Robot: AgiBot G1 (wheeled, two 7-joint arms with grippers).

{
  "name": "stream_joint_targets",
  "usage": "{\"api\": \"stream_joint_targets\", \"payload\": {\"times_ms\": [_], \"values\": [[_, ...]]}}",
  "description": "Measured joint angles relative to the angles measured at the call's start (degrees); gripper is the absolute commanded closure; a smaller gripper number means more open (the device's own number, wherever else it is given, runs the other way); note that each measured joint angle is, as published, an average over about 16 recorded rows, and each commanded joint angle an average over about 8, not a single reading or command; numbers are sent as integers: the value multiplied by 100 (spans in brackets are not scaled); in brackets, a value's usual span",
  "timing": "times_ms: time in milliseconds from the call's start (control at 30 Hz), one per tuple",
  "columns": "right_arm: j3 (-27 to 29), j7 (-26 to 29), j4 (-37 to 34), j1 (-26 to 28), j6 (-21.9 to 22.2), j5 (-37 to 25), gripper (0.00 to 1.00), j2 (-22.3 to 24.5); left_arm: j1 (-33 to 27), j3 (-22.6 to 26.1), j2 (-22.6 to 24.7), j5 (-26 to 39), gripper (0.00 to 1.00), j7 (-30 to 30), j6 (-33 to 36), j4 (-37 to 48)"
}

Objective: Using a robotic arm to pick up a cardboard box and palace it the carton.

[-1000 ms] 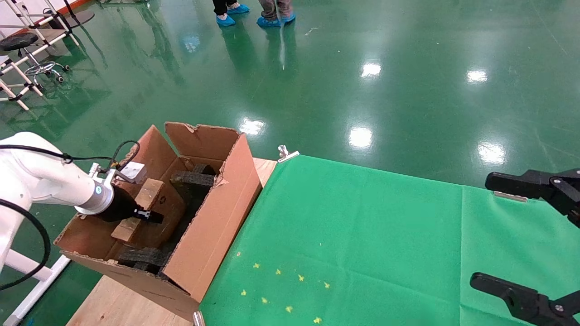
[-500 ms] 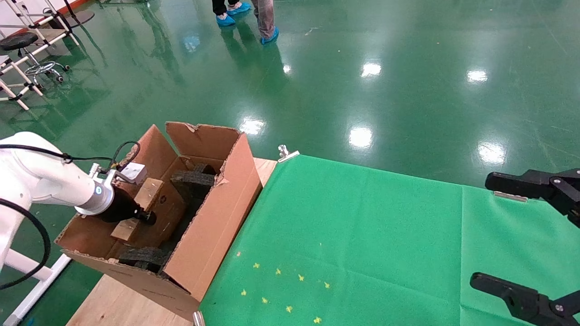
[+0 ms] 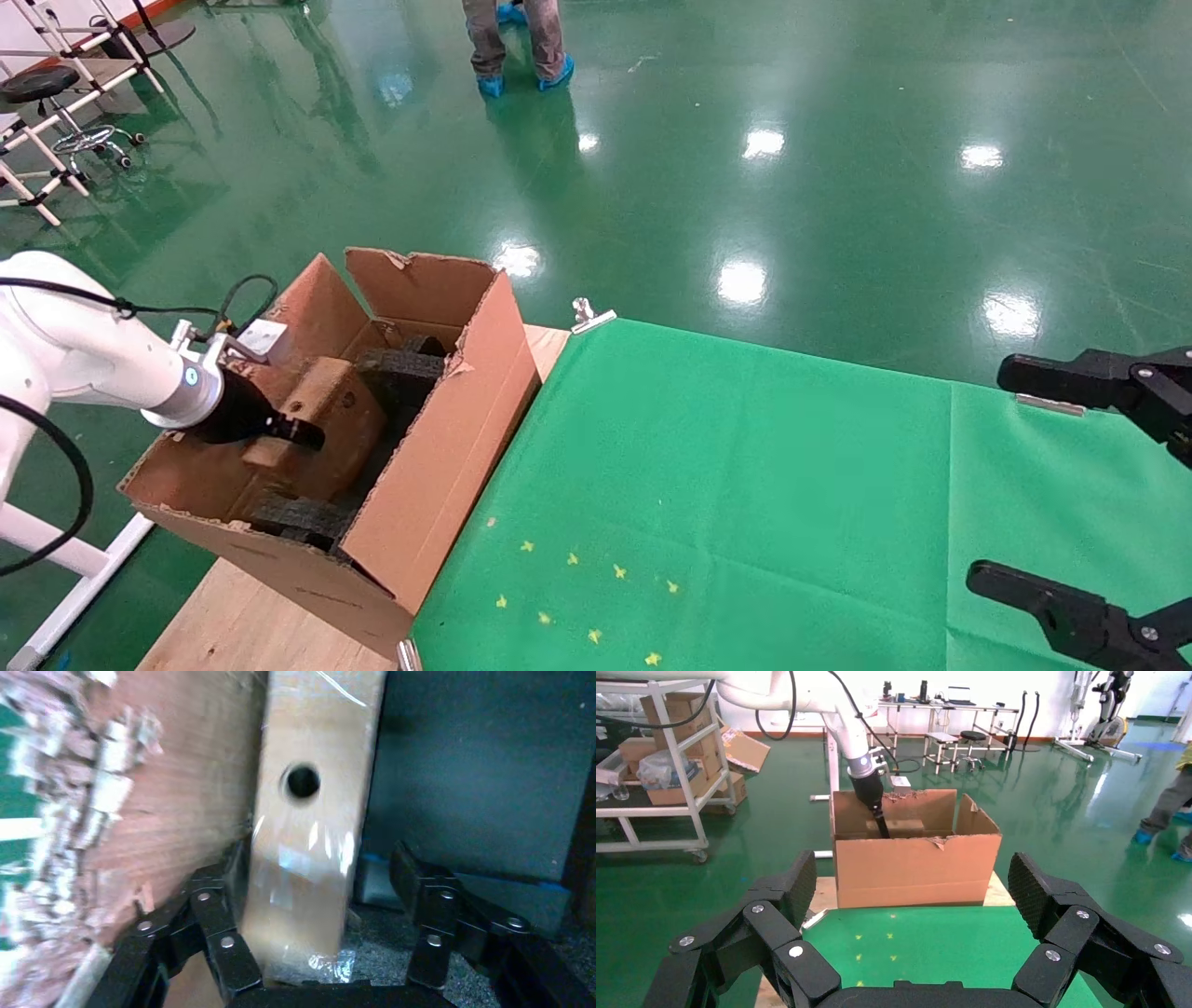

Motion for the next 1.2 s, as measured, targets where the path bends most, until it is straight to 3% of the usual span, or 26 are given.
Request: {"api": "stream_joint_targets", "payload": {"times_ms": [500, 900, 1200], "values": [[0, 0, 0, 0, 0, 0, 0, 0, -763, -158, 8, -231, 0, -33, 138, -85], [-1, 0, 0, 0, 0, 0, 0, 0, -1831, -890, -331, -1310, 0, -266, 1098, -684], [0, -1, -1, 0, 1, 1, 0, 1, -2138, -1405, -623, -2111, 0, -516, 1881, -1264]]}}
